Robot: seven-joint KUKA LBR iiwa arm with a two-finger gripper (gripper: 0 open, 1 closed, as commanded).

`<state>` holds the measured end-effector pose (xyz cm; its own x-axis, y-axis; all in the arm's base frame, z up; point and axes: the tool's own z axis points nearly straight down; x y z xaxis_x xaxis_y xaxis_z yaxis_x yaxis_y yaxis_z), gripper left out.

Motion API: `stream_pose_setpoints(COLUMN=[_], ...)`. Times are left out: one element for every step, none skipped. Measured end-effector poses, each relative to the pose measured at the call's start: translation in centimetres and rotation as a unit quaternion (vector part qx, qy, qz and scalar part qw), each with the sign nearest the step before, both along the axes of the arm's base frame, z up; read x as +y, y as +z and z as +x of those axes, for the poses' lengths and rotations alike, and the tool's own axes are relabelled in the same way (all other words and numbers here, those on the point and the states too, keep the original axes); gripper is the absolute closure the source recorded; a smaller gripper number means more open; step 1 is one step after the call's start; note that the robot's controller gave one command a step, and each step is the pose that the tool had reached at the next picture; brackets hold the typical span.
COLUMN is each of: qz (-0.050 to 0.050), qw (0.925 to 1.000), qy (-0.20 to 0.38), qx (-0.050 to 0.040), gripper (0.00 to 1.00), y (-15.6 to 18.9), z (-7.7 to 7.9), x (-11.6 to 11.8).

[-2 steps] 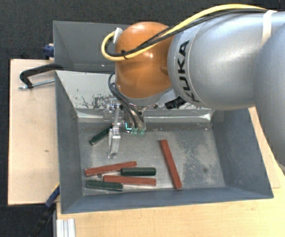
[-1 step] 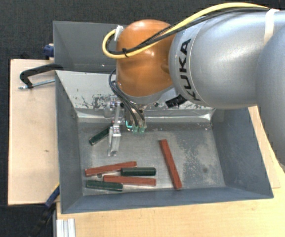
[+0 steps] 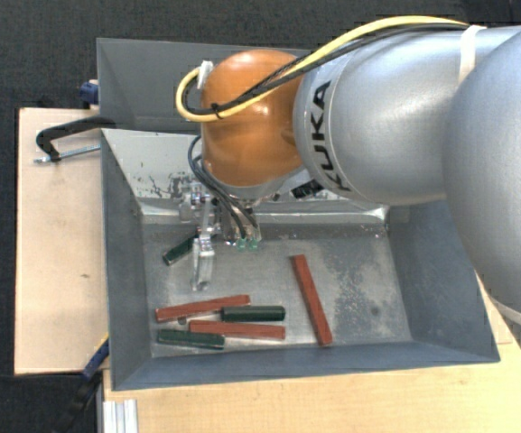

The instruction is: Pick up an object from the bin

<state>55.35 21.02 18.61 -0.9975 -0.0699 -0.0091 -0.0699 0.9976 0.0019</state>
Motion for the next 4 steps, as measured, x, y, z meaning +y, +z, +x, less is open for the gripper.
stream_pose_setpoints(qz=[-0.001,-0.002,-0.002,-0.002], qw=[0.9937,0.9851,0.9686,0.9344], qy=[0.112,0.172,0.249,0.356], qx=[0.0020,0.0053,0.0032,0.0016], gripper=[0.00,0.00,0.00,1.00], y=[-7.1,-9.6,-10.1,-11.4], z=[-2.0,-1.7,-3.4,-5.9], x=[-0.1,1.2,-0.2,-3.3])
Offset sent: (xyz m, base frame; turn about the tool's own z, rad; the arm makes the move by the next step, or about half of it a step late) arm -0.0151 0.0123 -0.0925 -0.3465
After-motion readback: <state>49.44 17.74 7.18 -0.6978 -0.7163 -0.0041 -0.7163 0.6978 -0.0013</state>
